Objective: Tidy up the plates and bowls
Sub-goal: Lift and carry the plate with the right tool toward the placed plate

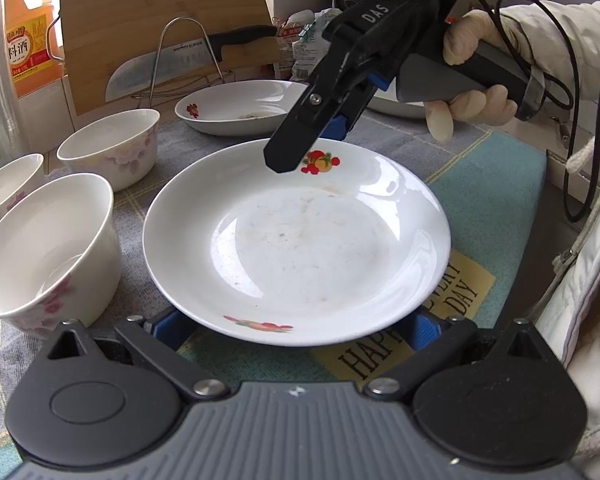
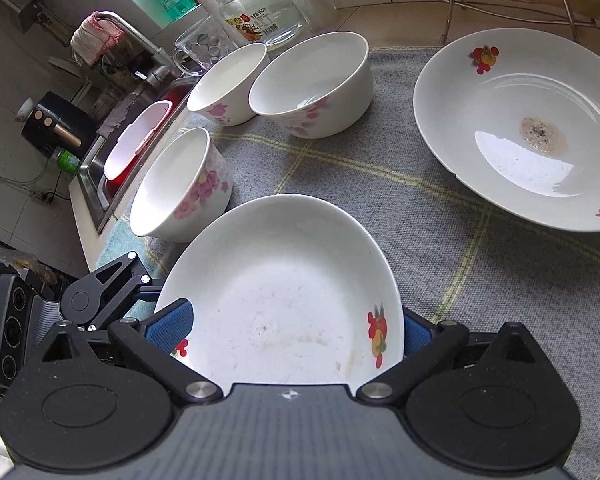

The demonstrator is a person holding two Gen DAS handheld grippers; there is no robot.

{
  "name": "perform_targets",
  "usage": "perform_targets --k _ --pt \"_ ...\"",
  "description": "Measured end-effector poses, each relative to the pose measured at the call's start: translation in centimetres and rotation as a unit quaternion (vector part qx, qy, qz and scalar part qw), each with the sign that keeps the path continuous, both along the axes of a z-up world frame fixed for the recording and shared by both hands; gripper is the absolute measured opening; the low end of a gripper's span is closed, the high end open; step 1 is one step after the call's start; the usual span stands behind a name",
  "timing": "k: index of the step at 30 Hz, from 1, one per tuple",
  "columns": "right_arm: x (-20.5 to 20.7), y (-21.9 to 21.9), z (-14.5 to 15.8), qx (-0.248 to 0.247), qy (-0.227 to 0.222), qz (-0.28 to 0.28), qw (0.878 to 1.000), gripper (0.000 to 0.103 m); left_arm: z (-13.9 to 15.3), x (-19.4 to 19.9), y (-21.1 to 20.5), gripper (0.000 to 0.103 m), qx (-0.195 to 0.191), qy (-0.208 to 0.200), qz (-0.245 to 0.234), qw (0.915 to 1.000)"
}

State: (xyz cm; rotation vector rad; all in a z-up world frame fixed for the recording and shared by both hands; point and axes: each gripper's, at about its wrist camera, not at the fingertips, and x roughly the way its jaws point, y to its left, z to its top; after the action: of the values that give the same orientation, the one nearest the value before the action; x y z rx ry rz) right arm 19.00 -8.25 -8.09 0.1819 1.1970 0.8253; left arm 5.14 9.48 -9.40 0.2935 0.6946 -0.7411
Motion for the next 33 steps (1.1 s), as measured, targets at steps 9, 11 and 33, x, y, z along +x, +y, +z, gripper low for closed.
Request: perform_targets --k 9,11,33 --pt "0.7 0.1 0.0 0.003 0.032 0.000 0.999 0.103 0.0 0.4 -0.1 0.102 0.003 0.004 -0.004 1.0000" --pt "0.7 0.2 0.0 -0.001 0.032 0.005 0.999 0.103 0.0 0.5 -0.1 0.103 0.004 0.005 -0.004 1.0000" --pt "0.4 -0.1 0.9 -0.014 0.021 0.004 1.000 0.103 1.1 0.6 -1.1 0.102 0.018 0.004 -0.010 0.9998"
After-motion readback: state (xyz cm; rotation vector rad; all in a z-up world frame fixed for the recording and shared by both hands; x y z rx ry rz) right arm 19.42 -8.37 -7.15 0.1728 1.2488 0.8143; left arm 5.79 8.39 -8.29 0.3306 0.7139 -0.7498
